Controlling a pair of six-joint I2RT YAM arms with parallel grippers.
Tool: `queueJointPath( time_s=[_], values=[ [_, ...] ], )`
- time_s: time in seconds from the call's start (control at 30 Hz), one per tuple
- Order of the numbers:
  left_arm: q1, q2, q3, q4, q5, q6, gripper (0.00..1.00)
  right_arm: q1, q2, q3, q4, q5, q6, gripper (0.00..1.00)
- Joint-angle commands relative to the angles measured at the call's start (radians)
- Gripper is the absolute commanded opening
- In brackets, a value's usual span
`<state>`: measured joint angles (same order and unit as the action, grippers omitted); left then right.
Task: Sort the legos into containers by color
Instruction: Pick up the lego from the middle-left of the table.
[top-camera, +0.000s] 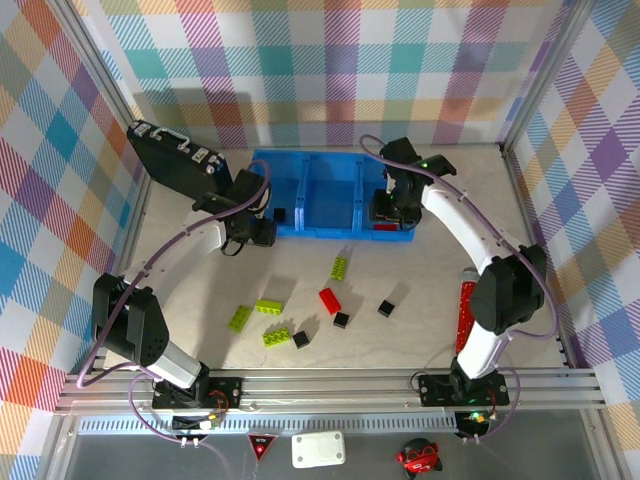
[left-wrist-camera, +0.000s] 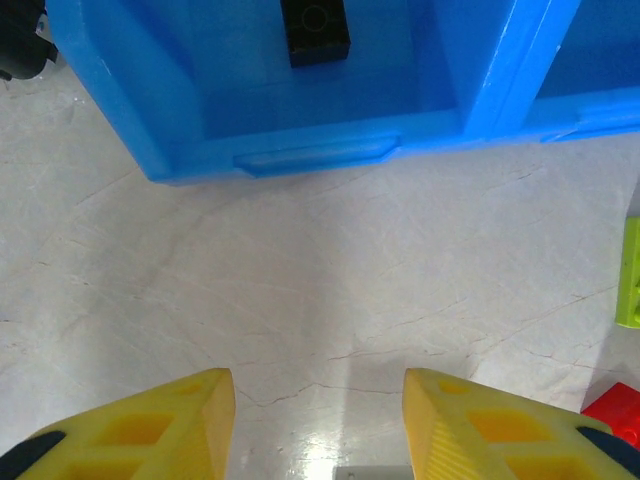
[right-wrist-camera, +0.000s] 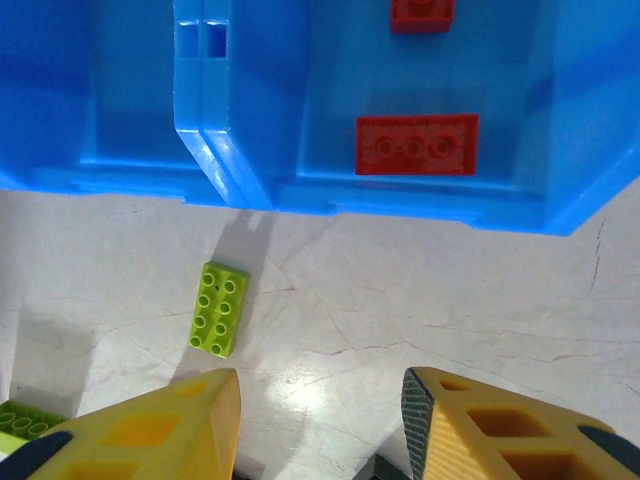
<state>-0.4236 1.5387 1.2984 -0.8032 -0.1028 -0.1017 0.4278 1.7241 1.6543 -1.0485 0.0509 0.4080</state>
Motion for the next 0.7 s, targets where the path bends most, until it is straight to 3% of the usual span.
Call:
queueJointPath(
  time_s=[0.0, 0.67],
  values=[
    [-0.007, -0.037, -0.019, -0.013, 0.006, -0.027, 0.48, 0.014, -0.052, -0.029, 0.005, -0.018, 0.019, 0.48],
    [-0.009, -0.063, -0.118, 0.017, 0.033, -0.118, 0.48, 0.114, -0.219, -0.250, 0.031, -0.077, 0.048, 0.47]
  ],
)
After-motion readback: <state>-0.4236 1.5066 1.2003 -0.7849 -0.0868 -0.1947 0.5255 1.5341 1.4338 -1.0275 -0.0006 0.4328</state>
